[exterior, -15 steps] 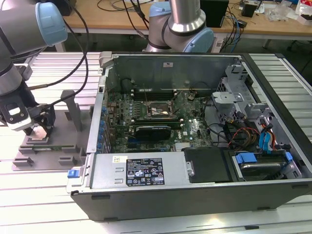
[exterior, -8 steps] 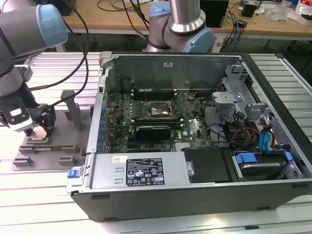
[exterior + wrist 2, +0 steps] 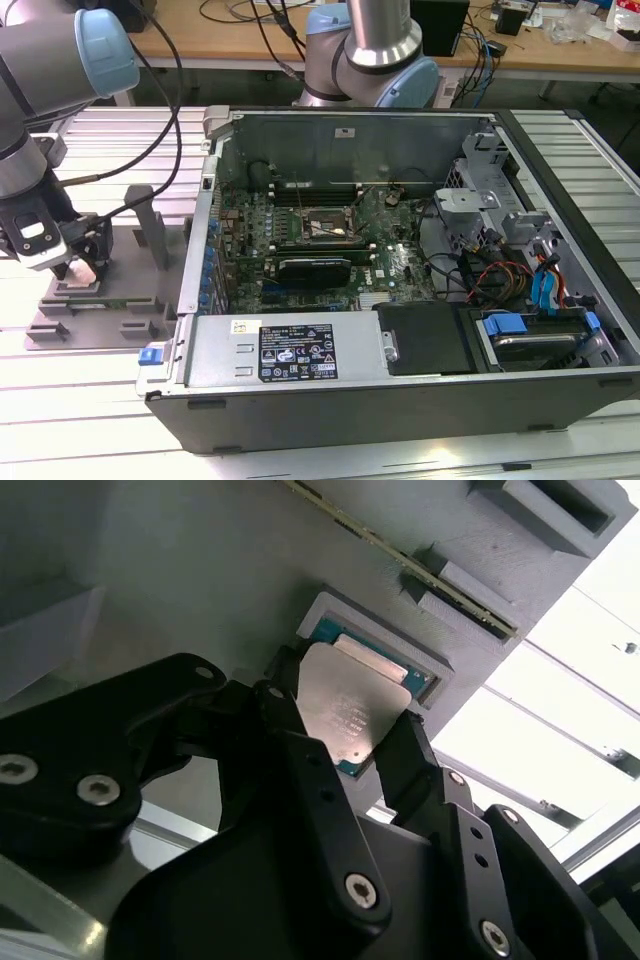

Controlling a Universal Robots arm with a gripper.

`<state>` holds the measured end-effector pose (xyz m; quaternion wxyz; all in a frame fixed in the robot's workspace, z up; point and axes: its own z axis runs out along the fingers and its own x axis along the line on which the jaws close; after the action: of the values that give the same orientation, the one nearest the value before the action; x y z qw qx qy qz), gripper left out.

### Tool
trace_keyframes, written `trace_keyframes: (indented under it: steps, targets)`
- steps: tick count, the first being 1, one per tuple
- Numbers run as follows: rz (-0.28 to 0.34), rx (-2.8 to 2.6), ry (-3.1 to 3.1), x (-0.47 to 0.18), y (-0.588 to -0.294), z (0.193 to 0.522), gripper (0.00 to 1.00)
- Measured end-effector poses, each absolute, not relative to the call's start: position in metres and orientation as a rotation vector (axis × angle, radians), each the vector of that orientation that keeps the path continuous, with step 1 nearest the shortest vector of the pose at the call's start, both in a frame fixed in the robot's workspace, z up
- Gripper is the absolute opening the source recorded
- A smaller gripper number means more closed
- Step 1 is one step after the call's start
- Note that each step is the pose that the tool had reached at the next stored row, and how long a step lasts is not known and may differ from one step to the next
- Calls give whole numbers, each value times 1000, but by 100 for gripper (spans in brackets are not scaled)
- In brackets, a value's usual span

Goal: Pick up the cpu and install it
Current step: 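Pick up the cpu and move it towards the insertion slot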

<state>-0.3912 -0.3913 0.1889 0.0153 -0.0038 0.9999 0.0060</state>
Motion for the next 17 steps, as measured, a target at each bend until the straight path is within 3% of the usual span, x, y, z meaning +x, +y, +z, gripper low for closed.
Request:
trace_keyframes:
  steps: [17]
  targets:
    - [18, -16, 3111, -391, -391, 194, 54]
